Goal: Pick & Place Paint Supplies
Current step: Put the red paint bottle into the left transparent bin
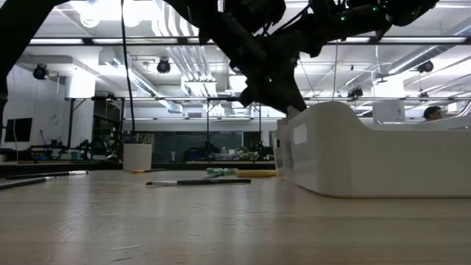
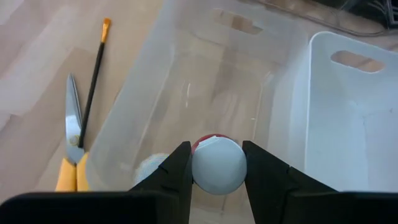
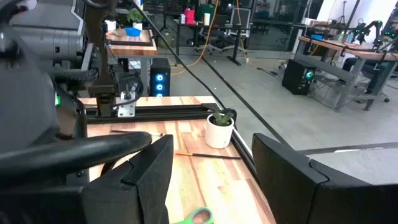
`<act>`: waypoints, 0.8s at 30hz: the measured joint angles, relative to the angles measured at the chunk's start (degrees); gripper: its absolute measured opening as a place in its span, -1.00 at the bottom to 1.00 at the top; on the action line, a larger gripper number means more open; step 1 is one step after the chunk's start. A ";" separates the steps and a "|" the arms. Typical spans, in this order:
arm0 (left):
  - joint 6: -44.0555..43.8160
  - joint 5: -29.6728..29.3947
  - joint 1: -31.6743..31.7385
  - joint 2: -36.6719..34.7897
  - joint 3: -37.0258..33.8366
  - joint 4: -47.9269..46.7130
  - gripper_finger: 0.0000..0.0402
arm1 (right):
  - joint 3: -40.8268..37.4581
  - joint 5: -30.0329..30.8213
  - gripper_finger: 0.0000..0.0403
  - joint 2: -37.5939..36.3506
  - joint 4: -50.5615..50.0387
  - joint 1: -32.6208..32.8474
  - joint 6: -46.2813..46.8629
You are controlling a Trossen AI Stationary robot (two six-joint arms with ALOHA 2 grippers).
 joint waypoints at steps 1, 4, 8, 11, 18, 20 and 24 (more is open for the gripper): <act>0.41 -0.02 -0.03 0.00 0.62 -0.05 -0.45 | 0.00 0.00 0.08 0.00 0.02 0.02 0.00; 0.81 0.00 -0.18 -0.02 1.84 -0.37 -0.45 | 0.01 0.00 0.08 0.00 0.02 0.02 0.00; 0.95 0.01 -0.42 -0.02 1.91 -1.80 -0.45 | 0.00 0.00 0.08 0.00 0.02 0.02 0.00; 0.24 0.52 -0.74 0.06 1.91 -3.75 -0.45 | 0.01 0.00 0.08 0.00 0.02 0.02 0.00; -0.78 0.83 -1.73 0.15 1.91 -8.02 -0.45 | 0.01 0.00 0.08 0.00 0.02 0.02 -0.02; -0.79 0.80 -1.75 0.15 1.88 -9.03 -0.45 | 0.00 0.02 0.08 0.00 0.02 0.02 -0.02; -0.78 0.61 -1.75 0.13 0.62 -7.97 -0.45 | 0.00 0.02 0.08 0.02 0.02 0.02 -0.02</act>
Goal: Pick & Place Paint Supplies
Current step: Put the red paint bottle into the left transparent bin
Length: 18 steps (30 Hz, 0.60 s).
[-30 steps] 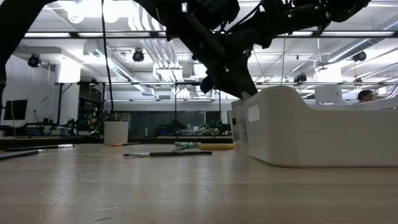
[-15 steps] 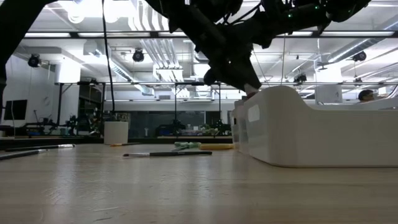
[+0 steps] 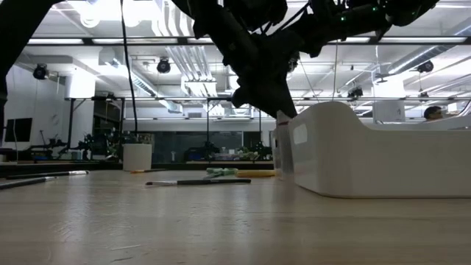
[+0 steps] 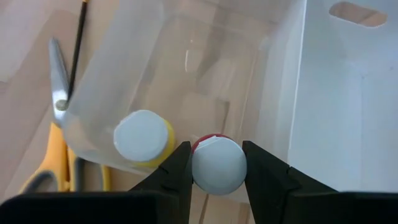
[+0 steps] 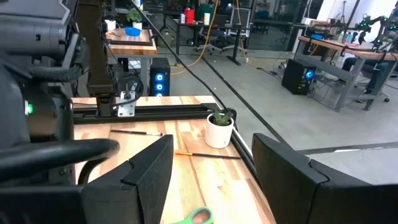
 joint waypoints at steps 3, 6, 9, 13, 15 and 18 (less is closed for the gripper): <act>-0.01 0.02 0.00 0.02 -1.29 1.74 -0.45 | 0.00 0.00 0.08 0.00 0.00 0.01 0.00; -0.63 0.10 0.00 -0.02 -2.48 3.23 -0.45 | 0.00 0.00 0.08 0.00 -0.01 -0.01 0.00; -1.23 0.17 0.00 -0.09 -2.66 3.32 -0.45 | 0.00 0.00 0.08 0.00 0.00 0.00 0.00; -1.29 0.19 0.00 -0.09 -2.73 4.06 -0.33 | 0.00 0.00 0.08 0.00 0.00 -0.02 0.00; -1.29 0.23 0.00 -0.09 -2.73 4.10 -0.22 | 0.00 0.00 0.08 0.00 0.00 -0.02 0.00; -1.29 0.24 0.00 -0.07 -2.73 4.08 -0.02 | 0.00 0.00 0.08 0.00 0.00 0.01 0.00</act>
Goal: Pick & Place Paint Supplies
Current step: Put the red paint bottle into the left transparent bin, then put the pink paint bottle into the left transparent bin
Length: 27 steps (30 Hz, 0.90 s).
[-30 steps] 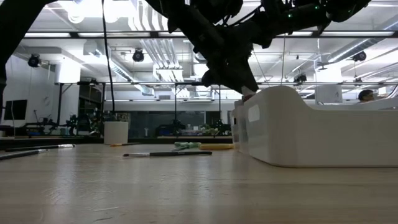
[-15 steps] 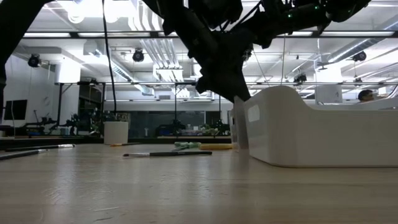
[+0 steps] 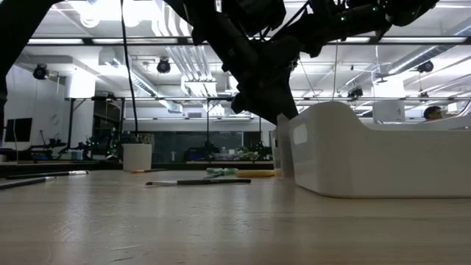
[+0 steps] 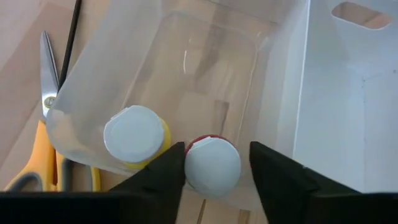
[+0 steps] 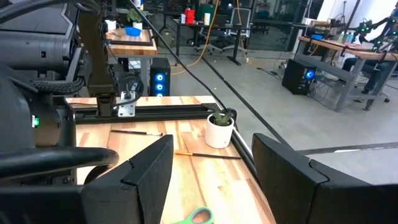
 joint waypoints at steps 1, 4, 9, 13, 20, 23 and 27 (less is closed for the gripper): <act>-0.01 0.00 0.00 0.00 0.00 0.01 0.04 | 0.00 0.00 0.08 0.00 0.00 0.00 0.00; -0.02 0.00 0.00 -0.28 -0.02 -0.02 0.19 | 0.00 0.00 0.08 0.00 0.00 0.00 0.00; 0.61 -0.48 0.00 -2.50 -0.04 -0.20 0.26 | 0.00 -0.02 0.08 0.00 0.00 0.00 0.02; 1.27 -2.45 -0.18 -4.78 -0.18 -0.71 0.24 | 0.00 -0.04 0.08 0.00 0.00 0.00 0.02; 0.67 -5.70 -2.66 -12.28 -4.59 -2.27 0.23 | 0.00 -0.02 0.08 0.00 0.00 -0.02 0.03; -3.40 -7.76 -4.17 -16.75 -7.58 -4.47 0.23 | 0.00 -0.03 0.08 0.00 -0.04 0.00 0.02; -15.12 -12.44 -7.33 -22.43 -11.98 -6.86 0.23 | 0.00 -0.02 0.08 0.00 -0.02 0.00 0.02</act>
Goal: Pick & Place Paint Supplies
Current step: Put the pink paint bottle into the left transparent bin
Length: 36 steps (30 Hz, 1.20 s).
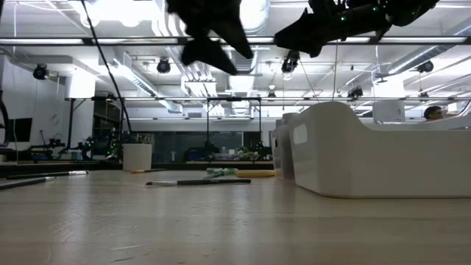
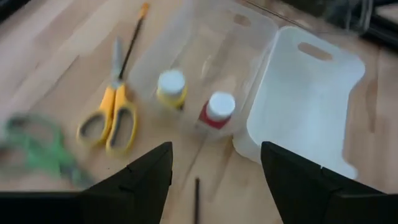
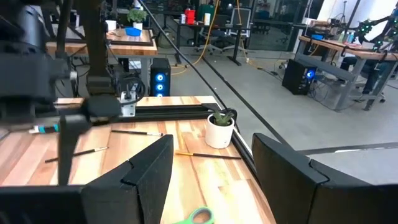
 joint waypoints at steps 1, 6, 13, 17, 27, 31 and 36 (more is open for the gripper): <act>-3.77 -1.40 -1.22 -1.15 -1.07 -0.96 0.23 | 0.00 0.00 0.08 0.00 0.00 0.00 0.00; -23.18 -6.77 -7.99 -5.24 -4.56 -7.66 0.23 | 0.00 0.00 0.08 0.00 0.02 0.00 0.00; -44.42 -8.21 -16.79 -5.02 -5.86 -11.63 0.23 | 0.00 0.00 0.08 0.00 0.02 0.00 0.00; -53.35 -8.19 -21.57 -3.77 -5.64 -11.61 0.23 | 0.01 0.00 0.08 0.00 0.02 0.00 0.00; -88.49 -4.29 -33.44 0.02 -5.68 -10.78 0.22 | 0.00 0.00 0.08 0.00 0.02 0.00 0.00; -99.69 -2.10 -37.34 3.90 -5.60 -6.63 0.14 | 0.00 0.01 0.08 0.00 0.02 -0.01 0.00; -106.90 2.61 -39.08 7.29 -4.99 -0.90 -0.02 | 0.00 0.00 0.08 0.00 0.02 0.00 0.00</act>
